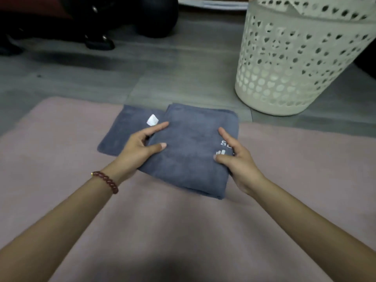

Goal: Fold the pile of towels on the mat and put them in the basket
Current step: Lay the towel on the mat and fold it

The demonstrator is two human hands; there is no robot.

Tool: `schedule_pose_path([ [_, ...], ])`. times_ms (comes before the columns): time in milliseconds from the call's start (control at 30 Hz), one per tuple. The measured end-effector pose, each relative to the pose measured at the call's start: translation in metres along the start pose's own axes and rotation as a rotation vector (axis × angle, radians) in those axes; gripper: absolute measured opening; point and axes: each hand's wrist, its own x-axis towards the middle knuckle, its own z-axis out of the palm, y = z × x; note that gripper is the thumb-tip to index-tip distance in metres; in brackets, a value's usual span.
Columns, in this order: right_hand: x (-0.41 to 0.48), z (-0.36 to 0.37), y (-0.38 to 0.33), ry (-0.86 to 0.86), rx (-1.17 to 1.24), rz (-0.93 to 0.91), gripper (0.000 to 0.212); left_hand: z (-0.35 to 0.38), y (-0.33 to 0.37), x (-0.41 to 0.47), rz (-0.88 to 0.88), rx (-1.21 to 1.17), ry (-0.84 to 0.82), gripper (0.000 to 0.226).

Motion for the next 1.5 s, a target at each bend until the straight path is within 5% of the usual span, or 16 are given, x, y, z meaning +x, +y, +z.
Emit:
schedule_pose_path([
  [167,0.108,0.102,-0.011,-0.128,0.155,-0.030,0.071,-0.115,0.011,0.075,0.029,0.048,0.145,0.050],
  [300,0.162,0.167,0.023,-0.110,0.166,0.095,0.069,-0.170,-0.043,0.099,-0.083,0.216,0.181,0.050],
  [467,0.159,0.191,0.072,-0.135,-0.306,0.099,0.070,-0.179,-0.114,0.094,-0.246,0.406,0.178,0.047],
  [667,0.163,0.186,0.063,-0.128,-0.190,0.058,0.063,-0.180,-0.120,0.100,-0.150,0.458,0.185,0.042],
  [1000,0.161,0.189,0.069,-0.102,-0.347,0.061,0.061,-0.178,-0.133,0.109,-0.104,0.519,0.252,0.042],
  [1100,0.151,0.197,0.073,0.040,-0.667,-0.016,0.058,-0.169,-0.127,0.109,-0.123,0.938,0.387,0.040],
  [1167,0.136,0.196,0.081,0.033,-1.054,-0.273,0.054,-0.152,-0.117,0.099,-0.046,1.186,0.531,0.038],
  [1267,0.115,0.182,0.092,-0.253,-1.289,-0.493,0.056,-0.122,-0.123,0.075,0.152,1.237,0.348,0.053],
  [1367,0.101,0.164,0.101,-0.522,-1.435,-0.437,0.072,-0.111,-0.139,0.061,-0.104,1.270,0.051,0.080],
  [1500,0.087,0.128,0.069,-0.658,-1.430,-0.334,0.062,-0.109,-0.113,0.079,-0.335,1.306,-0.076,0.059],
])
